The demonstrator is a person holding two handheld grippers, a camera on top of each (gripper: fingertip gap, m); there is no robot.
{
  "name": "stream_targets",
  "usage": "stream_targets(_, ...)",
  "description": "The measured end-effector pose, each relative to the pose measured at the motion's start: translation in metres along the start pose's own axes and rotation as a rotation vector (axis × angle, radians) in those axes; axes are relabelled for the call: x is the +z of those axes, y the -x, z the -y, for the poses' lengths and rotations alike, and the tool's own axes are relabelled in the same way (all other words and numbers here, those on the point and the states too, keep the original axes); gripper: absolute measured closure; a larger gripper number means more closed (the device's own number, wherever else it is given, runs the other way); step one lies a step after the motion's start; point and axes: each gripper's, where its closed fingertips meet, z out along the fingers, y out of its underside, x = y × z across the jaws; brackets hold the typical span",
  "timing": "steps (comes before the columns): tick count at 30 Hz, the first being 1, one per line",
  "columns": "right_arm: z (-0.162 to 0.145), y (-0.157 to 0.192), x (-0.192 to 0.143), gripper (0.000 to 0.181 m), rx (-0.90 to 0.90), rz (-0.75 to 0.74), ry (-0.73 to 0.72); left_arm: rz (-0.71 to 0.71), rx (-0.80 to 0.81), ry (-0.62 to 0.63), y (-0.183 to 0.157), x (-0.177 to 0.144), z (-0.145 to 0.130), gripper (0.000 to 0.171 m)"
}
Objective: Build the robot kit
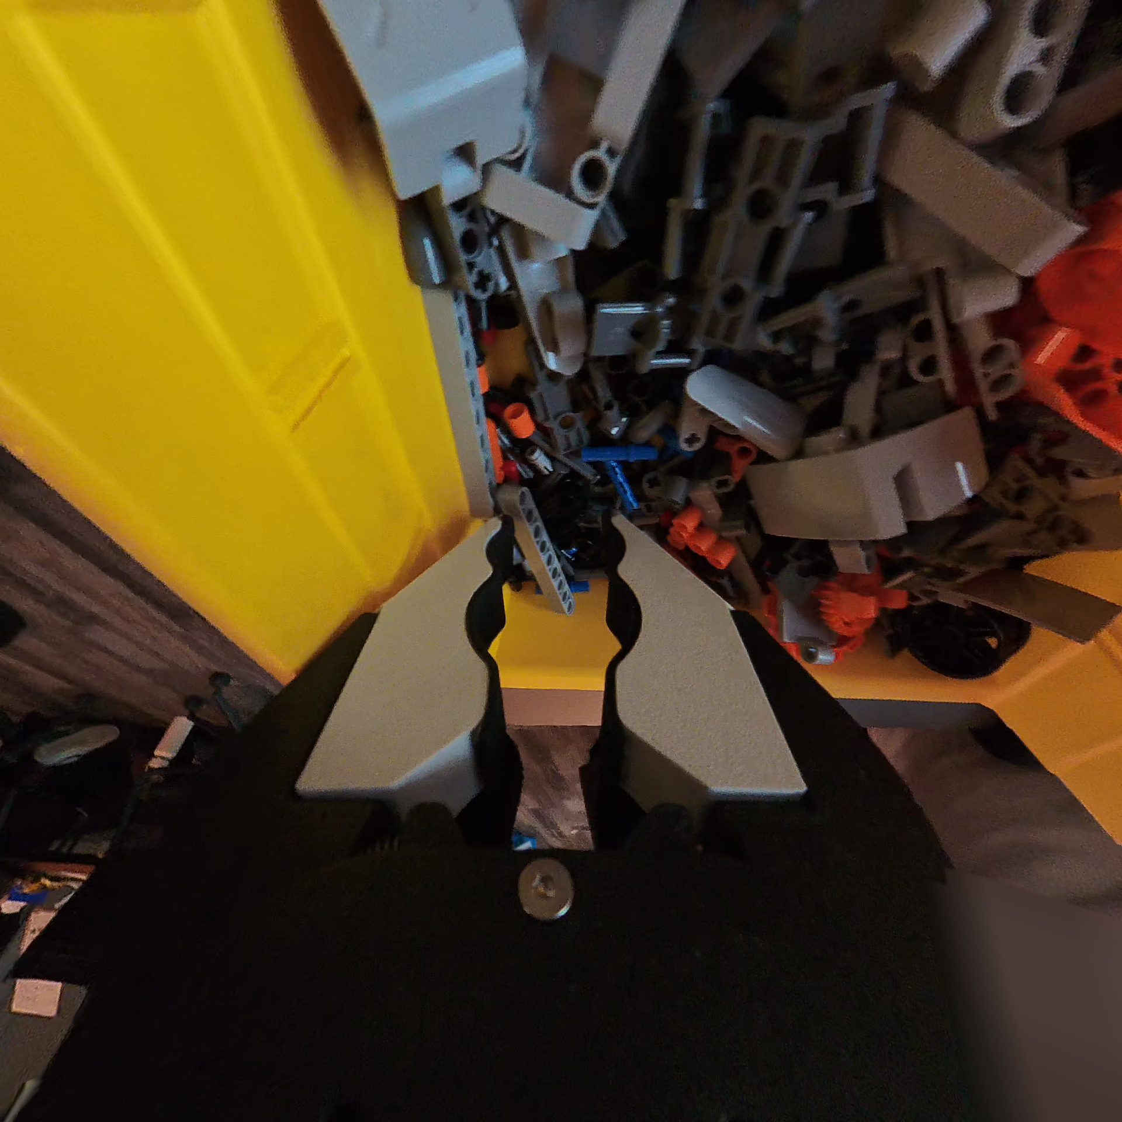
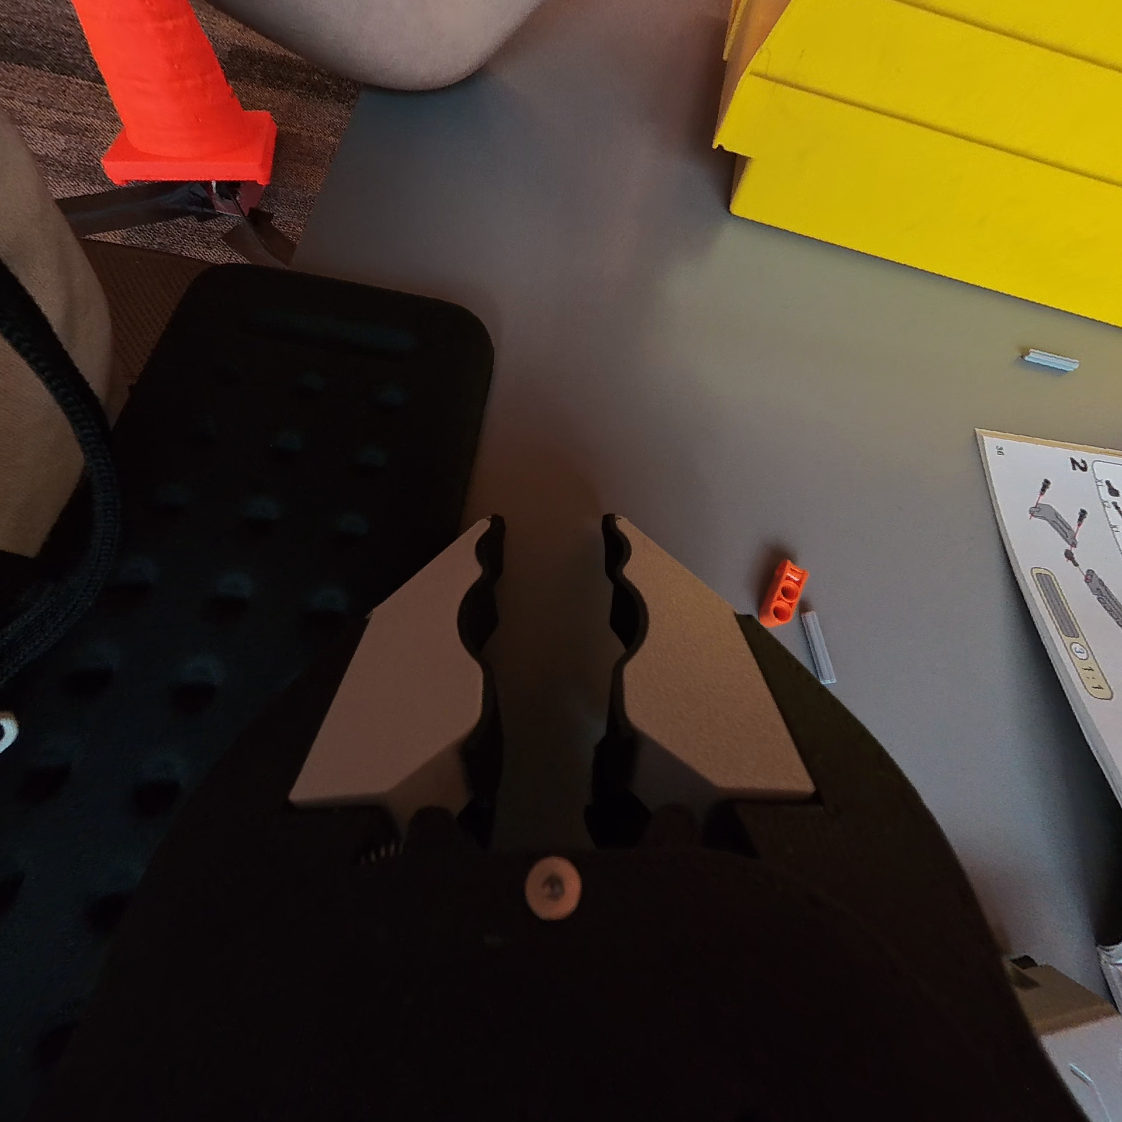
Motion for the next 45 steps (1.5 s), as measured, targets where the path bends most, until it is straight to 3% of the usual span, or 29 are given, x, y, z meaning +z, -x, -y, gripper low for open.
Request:
stream_targets(4, 0.0, 0.0, 0.0, 0.148, -0.002, -0.002, 0.0, -0.028, 0.021, 0.018, -0.001, 0.007, 0.002, 0.151)
stream_targets(12, 0.0, 0.0, 0.0, 0.148, -0.004, -0.004, 0.001, -0.053, 0.054, 0.127, -0.008, 0.022, -0.009, 0.148)
stream_targets(18, 0.0, 0.0, -0.001, 0.148, -0.01, -0.006, 0.003, -0.08, 0.077, 0.129, -0.013, 0.023, -0.009, 0.158)
stream_targets(35, 0.0, 0.0, 0.0, 0.148, -0.003, -0.003, 0.001, -0.083, 0.187, 0.163, -0.029, 0.019, -0.026, 0.156)
stream_targets(45, 0.0, 0.0, 0.0, 0.148, -0.004, -0.004, 0.001, -0.066, 0.363, 0.149, -0.056, 0.011, -0.027, 0.159)
